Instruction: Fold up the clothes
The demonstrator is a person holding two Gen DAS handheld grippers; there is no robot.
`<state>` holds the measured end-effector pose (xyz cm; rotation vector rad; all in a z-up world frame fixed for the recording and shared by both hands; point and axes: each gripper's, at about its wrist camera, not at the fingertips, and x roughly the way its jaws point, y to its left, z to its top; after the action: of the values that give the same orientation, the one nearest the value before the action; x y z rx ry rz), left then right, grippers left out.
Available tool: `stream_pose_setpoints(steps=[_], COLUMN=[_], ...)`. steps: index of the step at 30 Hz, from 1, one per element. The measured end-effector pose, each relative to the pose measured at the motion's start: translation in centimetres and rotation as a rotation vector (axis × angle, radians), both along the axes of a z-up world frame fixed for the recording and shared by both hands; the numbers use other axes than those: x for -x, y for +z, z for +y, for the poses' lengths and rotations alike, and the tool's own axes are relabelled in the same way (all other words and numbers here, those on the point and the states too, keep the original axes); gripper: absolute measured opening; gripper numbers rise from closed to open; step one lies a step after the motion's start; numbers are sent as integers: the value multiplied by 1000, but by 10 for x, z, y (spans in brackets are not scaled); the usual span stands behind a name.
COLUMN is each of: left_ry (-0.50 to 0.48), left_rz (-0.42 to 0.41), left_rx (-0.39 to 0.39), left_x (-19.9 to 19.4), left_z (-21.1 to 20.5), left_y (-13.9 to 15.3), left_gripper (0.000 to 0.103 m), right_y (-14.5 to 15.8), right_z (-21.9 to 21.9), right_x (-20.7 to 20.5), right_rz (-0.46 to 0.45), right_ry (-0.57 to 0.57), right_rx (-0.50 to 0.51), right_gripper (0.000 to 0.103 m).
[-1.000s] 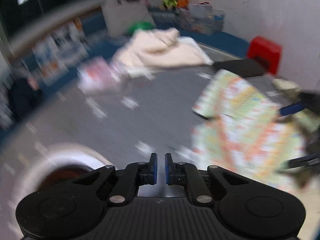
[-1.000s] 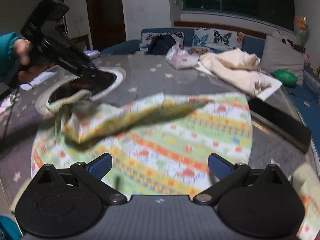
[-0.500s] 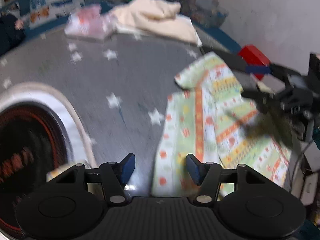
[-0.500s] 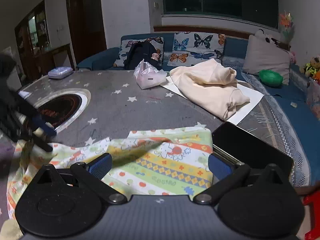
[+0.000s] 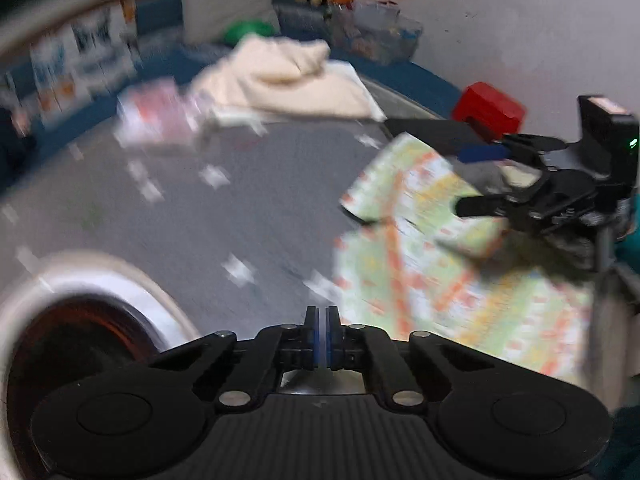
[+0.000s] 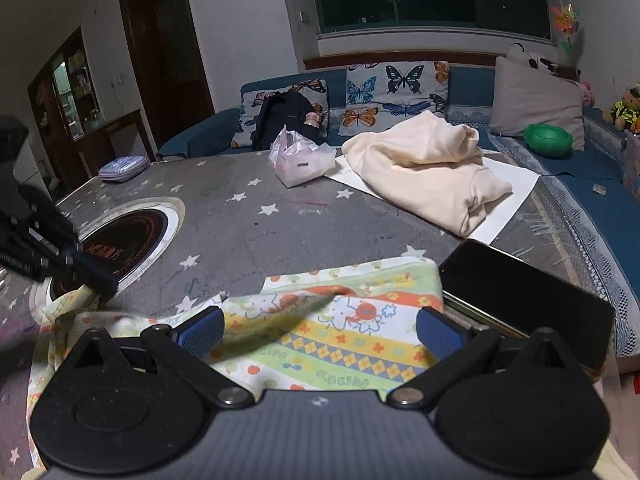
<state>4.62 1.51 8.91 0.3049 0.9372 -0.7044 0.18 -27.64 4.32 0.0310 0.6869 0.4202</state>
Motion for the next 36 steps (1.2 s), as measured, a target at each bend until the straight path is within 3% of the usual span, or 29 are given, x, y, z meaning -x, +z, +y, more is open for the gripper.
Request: stream_pose_setpoints(steps=[1,3,6,8,9,10,17,19,21,25,29,36], left_ry=[-2,32,58,70,74,81,86,78,77,54,-3,1], left_rz=[-49,-16,102,148,159,168,265,294,298,214,54,-251], left_rx=[-25,15,86,87,84,76,51,46,52,42,-11,-156], left_x=[-1,-7,-13,-8,-5,-1,12,14,16,17,16,3], left_z=[-1,5,15,17,16,16,14,13,13,13,7,-9], left_y=[5,10,9,2,-1,-5,-33,-40,-42,-27,4,26], left_gripper=[3,3,8,26,49,59,53,30,20,12,11,10], right_y=[0,0,0,0,0,0,-3,-3,-3,-3,-2,-4], right_z=[-1,-2,-3,-4,-5,-5,-4,-4,-4,-4,-3,-1], right_x=[0,-1,-2,-3,-4,-4,-4,-3,-3,-3,-3,-10], right_rz=[-1,-3,-6,-7,-8,-7,-3,-5,-6,-8,-18,-17], right_ry=[-1,-3,-6,-8,-9,-9,-9,-8,-10,-16,-13,-21], right_rx=[-1,-4,-8,-10,-11,-13,-33,-36,-36,-34,-20,-16], right_gripper=[103,103,103,103,103,103,103,103,103,103,103,103])
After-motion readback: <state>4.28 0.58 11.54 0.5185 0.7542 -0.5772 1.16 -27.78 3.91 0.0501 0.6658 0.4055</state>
